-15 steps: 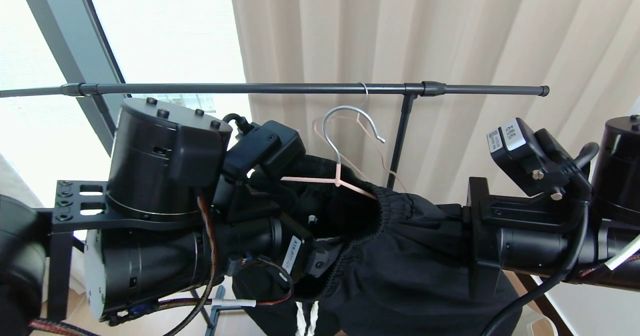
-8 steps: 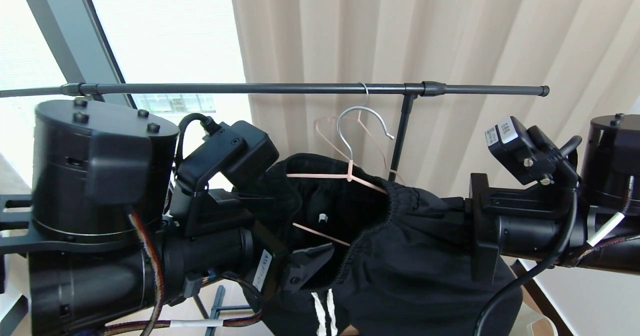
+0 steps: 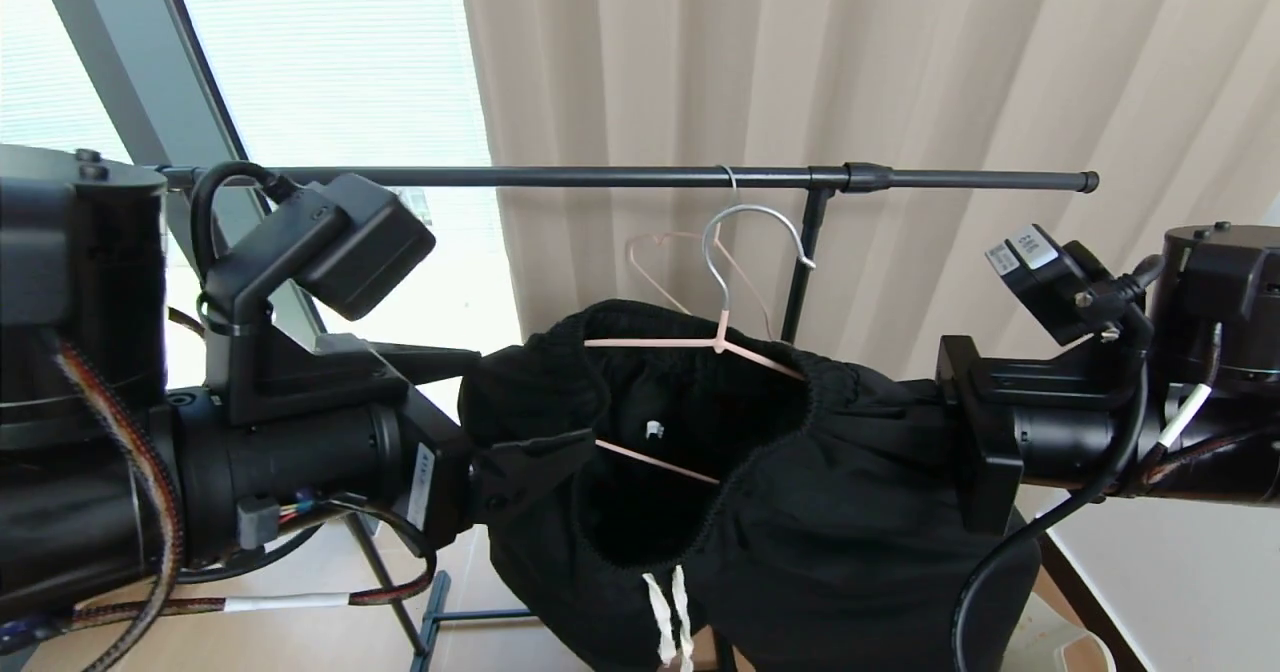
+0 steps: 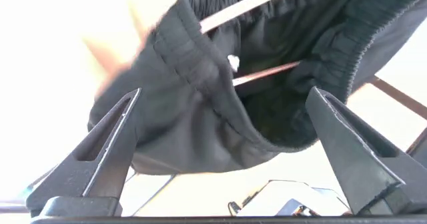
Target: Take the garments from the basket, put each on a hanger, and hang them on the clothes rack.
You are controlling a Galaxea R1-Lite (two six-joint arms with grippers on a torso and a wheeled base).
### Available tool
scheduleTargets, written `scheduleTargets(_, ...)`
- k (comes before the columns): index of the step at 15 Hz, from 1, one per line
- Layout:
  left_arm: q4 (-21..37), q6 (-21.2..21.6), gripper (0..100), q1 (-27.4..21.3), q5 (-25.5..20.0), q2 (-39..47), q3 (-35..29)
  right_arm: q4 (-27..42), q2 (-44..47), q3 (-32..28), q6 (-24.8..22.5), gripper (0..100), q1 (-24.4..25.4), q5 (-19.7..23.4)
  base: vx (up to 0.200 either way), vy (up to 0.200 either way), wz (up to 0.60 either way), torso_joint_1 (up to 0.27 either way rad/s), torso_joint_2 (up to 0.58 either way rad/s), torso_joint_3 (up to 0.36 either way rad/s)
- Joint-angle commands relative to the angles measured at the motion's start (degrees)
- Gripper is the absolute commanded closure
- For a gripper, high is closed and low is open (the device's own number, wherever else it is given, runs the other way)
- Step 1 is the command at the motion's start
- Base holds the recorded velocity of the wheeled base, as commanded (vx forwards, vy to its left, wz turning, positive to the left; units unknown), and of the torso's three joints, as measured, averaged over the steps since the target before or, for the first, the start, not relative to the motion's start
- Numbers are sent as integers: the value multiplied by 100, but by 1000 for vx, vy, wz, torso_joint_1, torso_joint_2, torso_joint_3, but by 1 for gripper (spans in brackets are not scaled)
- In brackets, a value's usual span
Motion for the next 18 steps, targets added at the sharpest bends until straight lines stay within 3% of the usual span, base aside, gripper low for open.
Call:
scheduleTargets(1, -8, 274, 0, 596, -708, -430, 114, -50, 125, 60, -3, 100, -324, 462, 0, 0, 0, 0, 0, 0)
scheduleTargets(3, 9, 793, 0, 1519, -2158, -615, 140, -50, 116, 113, -38, 100, -508, 1042, 0, 0, 0, 0, 0, 0)
scheduleTargets(8, -8, 1504, 0, 2846, -5270, -114, -308, -67, 125, 113, -47, 100, -543, 1183, 0, 0, 0, 0, 0, 0)
scheduleTargets(9, 0, 1812, 0, 3127, -5560, 106, -387, -67, 99, 130, -47, 100, -543, 1209, 0, 0, 0, 0, 0, 0)
scheduleTargets(11, 18, 2559, 0, 3479, -5604, 414, -352, -67, 64, 139, -47, 100, -543, 1289, 0, 0, 0, 0, 0, 0)
scheduleTargets(13, 369, 4097, 0, 3804, -5604, 976, -334, -67, 20, 130, -38, 100, -543, 1289, 0, 0, 0, 0, 0, 0)
scheduleTargets(14, 686, 4625, 0, 3813, -5604, 1152, -510, -67, -7, 139, -38, 100, -543, 1289, 0, 0, 0, 0, 0, 0)
scheduleTargets(15, 993, 4915, 0, 3804, -5604, 1249, -703, -67, -7, 139, -47, 100, -543, 1289, 0, 0, 0, 0, 0, 0)
scheduleTargets(18, 1248, 5029, 0, 3664, -5586, 1380, -923, -76, -16, 139, -47, 100, -543, 1394, 0, 0, 0, 0, 0, 0)
